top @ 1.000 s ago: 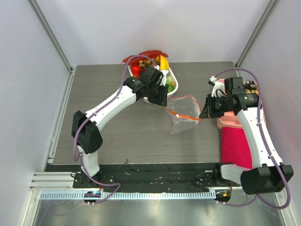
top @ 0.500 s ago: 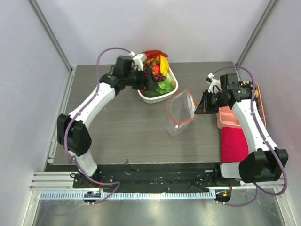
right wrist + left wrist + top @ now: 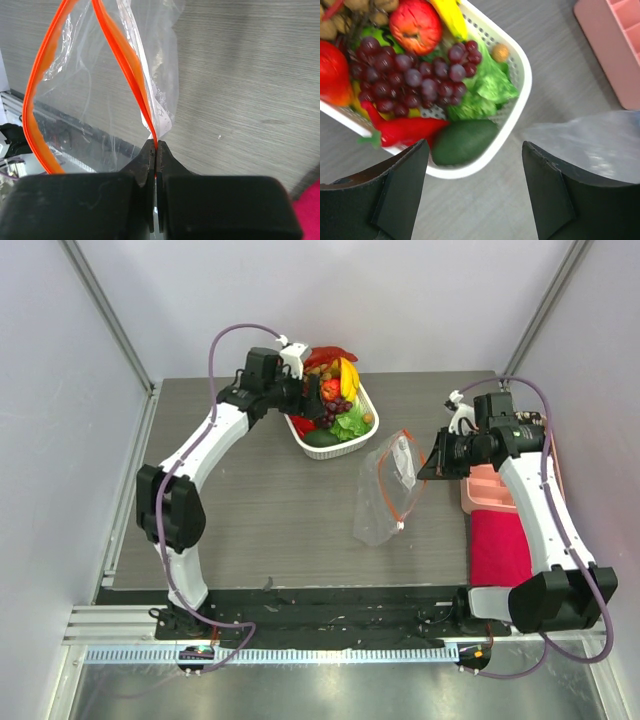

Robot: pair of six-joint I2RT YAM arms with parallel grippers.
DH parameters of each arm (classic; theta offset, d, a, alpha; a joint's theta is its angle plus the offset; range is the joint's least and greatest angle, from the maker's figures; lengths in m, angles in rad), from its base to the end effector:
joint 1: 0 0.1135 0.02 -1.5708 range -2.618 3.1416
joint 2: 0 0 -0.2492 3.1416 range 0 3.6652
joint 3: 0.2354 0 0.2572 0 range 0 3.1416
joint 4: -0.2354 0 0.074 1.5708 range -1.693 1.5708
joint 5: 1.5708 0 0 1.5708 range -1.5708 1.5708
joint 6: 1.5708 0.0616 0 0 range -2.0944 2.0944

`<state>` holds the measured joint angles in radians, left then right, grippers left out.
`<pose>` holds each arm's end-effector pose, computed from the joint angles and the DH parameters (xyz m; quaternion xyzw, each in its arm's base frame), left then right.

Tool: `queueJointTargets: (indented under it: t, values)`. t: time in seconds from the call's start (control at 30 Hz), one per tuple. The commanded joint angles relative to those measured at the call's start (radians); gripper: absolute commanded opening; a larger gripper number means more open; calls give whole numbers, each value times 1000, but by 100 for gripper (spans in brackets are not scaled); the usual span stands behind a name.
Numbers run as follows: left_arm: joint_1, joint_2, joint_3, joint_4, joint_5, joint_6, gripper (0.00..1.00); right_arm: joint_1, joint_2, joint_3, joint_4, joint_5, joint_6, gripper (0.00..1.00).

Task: Place the food in the zip-top bag and seal the zipper
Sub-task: Pick up the fake fruit from the bin.

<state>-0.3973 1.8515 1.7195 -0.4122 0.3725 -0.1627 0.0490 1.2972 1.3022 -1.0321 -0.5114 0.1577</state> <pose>0.4130 -0.1976 0.3115 0.1905 0.8395 -0.2884 0.4192 0.2667 0.0433 0.3054 -0.0172 0.9343 0.2691 0.2333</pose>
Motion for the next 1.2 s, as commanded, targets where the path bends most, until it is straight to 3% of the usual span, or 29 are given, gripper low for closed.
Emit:
queueJointTargets:
  t: [0.0, 0.2, 0.33, 0.53, 1.07, 1.17]
  values:
    - [2, 84, 121, 73, -31, 156, 77, -6, -75, 121, -126, 92, -36, 1]
    - [0, 218, 224, 32, 129, 556, 73, -6, -70, 181, -212, 212, -43, 1]
    - [-3, 308, 359, -153, 193, 800, 69, -6, -33, 144, -172, 197, 3, 1]
    - [-8, 333, 316, -161, 168, 1081, 68, -8, 57, 177, -97, 134, 61, 1]
    - [-60, 445, 259, 26, 19, 1285, 69, -6, 70, 154, -65, 77, 74, 1]
    - [-66, 463, 265, 38, -6, 1327, 63, -6, 66, 151, -66, 77, 72, 1]
